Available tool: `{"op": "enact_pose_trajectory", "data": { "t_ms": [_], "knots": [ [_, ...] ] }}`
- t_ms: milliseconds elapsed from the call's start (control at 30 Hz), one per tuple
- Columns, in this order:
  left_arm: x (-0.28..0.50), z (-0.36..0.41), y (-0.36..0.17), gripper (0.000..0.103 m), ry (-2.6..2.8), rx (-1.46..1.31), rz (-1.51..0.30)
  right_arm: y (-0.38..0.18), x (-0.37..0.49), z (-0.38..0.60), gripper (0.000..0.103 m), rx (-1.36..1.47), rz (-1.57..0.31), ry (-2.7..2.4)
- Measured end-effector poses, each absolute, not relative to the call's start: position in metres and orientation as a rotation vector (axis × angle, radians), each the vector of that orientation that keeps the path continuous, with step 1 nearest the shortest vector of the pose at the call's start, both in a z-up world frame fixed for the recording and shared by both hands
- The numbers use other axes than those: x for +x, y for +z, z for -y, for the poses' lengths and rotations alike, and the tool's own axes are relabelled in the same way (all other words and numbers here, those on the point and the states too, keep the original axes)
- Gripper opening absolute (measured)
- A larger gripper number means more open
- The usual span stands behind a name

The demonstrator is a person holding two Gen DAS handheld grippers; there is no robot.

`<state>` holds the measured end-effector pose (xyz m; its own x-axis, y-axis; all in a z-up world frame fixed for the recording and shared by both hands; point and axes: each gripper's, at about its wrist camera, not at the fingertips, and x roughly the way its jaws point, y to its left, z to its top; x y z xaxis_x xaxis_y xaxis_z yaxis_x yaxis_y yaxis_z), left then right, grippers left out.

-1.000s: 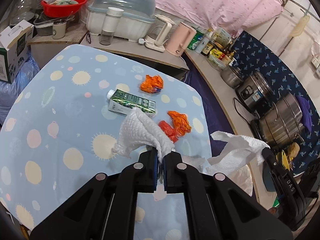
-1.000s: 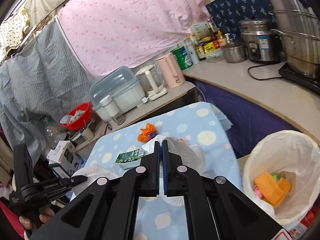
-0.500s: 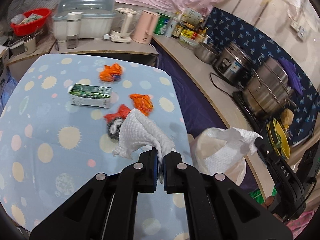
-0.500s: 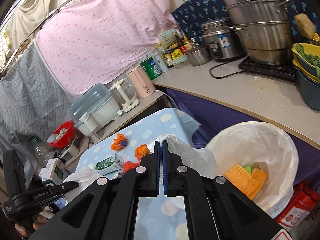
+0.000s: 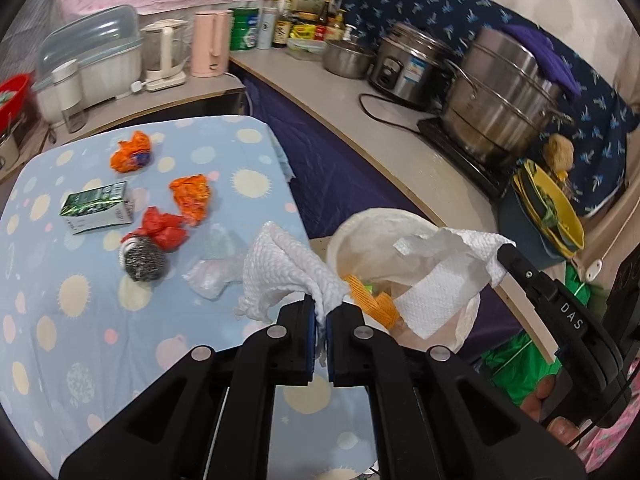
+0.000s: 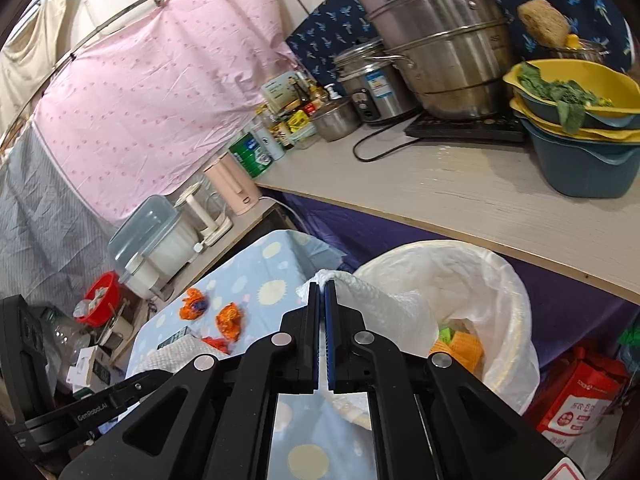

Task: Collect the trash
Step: 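Carry both white tissues over the bin and open both tools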

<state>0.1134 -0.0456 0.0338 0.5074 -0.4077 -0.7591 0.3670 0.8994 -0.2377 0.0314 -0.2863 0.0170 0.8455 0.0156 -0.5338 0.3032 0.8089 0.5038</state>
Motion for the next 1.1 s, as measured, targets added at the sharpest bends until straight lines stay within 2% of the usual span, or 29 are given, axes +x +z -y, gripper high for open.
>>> {"op": "enact_pose_trajectory", "data": {
  "t_ms": [567,1100],
  "knots": [
    [0.115,0.142,0.013,0.003,-0.533,0.12,-0.946,-0.022,0.018,0.335,0.003,0.691,-0.594,-0.251],
    [0.131,0.187,-0.001,0.004,-0.549,0.184,-0.96,-0.044,0.012,0.359,0.003,0.731,-0.626,-0.303]
  ]
}}
